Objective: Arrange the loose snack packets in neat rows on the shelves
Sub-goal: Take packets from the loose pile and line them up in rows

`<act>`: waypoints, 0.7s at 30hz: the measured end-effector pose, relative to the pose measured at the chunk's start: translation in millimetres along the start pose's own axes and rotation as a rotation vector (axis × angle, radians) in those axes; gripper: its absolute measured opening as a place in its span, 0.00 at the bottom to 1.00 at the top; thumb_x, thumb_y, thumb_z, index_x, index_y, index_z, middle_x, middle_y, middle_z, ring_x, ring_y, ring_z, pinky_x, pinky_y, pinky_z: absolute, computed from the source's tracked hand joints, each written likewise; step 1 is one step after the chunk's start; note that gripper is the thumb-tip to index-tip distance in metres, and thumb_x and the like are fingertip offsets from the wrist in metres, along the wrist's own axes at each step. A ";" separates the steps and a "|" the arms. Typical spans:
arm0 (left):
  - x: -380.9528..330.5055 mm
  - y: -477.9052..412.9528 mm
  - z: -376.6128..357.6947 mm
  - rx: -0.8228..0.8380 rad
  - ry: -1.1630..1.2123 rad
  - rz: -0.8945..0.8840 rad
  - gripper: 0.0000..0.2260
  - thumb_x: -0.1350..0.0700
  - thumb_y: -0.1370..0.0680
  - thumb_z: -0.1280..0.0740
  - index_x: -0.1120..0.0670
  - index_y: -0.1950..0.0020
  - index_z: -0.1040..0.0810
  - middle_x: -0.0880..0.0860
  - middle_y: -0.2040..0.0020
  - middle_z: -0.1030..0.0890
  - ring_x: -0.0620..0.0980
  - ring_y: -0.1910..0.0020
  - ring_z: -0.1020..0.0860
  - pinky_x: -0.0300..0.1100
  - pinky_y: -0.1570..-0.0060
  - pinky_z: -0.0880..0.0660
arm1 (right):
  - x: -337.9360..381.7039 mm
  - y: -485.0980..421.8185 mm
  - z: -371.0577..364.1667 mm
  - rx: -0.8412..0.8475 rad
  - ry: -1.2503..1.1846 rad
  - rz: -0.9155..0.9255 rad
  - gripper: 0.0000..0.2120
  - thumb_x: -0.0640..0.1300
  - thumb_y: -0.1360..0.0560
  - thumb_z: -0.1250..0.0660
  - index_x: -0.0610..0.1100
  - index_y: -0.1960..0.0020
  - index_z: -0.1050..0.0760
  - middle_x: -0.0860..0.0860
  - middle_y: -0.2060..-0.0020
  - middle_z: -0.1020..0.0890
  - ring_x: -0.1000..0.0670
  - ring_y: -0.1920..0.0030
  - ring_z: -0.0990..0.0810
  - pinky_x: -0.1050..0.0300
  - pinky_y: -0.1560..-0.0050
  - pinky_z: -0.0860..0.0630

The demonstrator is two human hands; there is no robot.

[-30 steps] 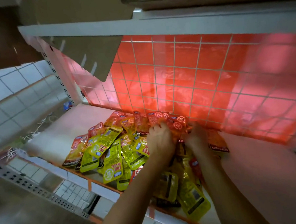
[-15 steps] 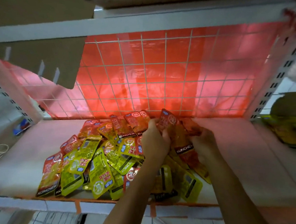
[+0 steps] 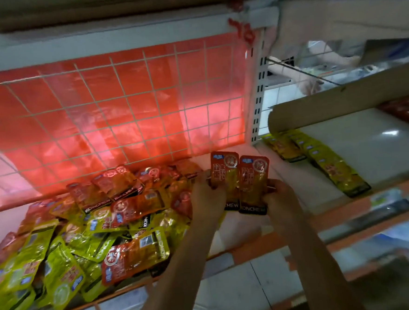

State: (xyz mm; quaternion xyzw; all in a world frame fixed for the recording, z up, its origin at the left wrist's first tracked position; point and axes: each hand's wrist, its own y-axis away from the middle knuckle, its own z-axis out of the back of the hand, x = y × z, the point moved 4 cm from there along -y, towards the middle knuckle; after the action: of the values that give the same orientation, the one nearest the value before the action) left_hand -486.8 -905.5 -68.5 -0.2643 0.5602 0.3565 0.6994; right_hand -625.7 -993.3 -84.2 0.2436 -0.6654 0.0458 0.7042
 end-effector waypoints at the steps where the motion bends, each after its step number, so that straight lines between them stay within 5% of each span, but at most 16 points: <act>1: -3.3 4.5 -14.0 0.025 0.014 0.006 0.09 0.61 0.26 0.31 0.55 0.47 0.20 0.52 0.55 0.16 0.52 0.55 0.19 0.50 0.52 0.21 | 1.1 0.8 15.0 -0.024 0.000 0.002 0.19 0.26 0.31 0.42 0.41 0.47 0.22 0.45 0.58 0.16 0.47 0.60 0.16 0.54 0.63 0.21; 9: -40.6 55.7 -136.4 0.131 0.148 0.102 0.10 0.58 0.24 0.35 0.52 0.43 0.23 0.52 0.51 0.18 0.52 0.52 0.19 0.53 0.48 0.21 | 20.3 3.3 148.8 -0.165 0.033 0.130 0.09 0.37 0.23 0.39 0.44 0.51 0.20 0.42 0.56 0.16 0.40 0.56 0.16 0.41 0.56 0.18; 14: -59.0 89.3 -216.3 0.202 0.199 0.108 0.07 0.57 0.24 0.36 0.46 0.49 0.22 0.49 0.51 0.17 0.52 0.51 0.19 0.54 0.46 0.21 | 21.6 -5.4 234.8 -0.233 0.112 0.126 0.09 0.40 0.22 0.40 0.47 0.57 0.24 0.45 0.59 0.16 0.45 0.60 0.16 0.46 0.53 0.19; 19: -73.6 113.7 -288.2 0.267 0.208 0.130 0.06 0.56 0.25 0.35 0.47 0.50 0.22 0.52 0.54 0.17 0.57 0.51 0.18 0.60 0.48 0.22 | 22.3 -11.1 310.2 -0.280 0.070 0.127 0.08 0.38 0.22 0.40 0.42 0.49 0.22 0.43 0.55 0.16 0.44 0.55 0.16 0.46 0.50 0.19; 21: -76.8 118.3 -310.8 0.285 0.209 0.121 0.07 0.57 0.25 0.35 0.47 0.50 0.22 0.53 0.56 0.17 0.54 0.55 0.18 0.53 0.54 0.19 | 24.9 -11.3 333.7 -0.300 0.051 0.150 0.10 0.35 0.24 0.39 0.45 0.56 0.21 0.45 0.58 0.16 0.45 0.58 0.16 0.50 0.55 0.19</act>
State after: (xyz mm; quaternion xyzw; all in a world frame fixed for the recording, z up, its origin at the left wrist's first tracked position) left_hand -774.9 -1088.5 -62.7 -0.1639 0.6896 0.2856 0.6451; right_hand -923.8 -1144.5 -64.9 0.0839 -0.6630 0.0045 0.7439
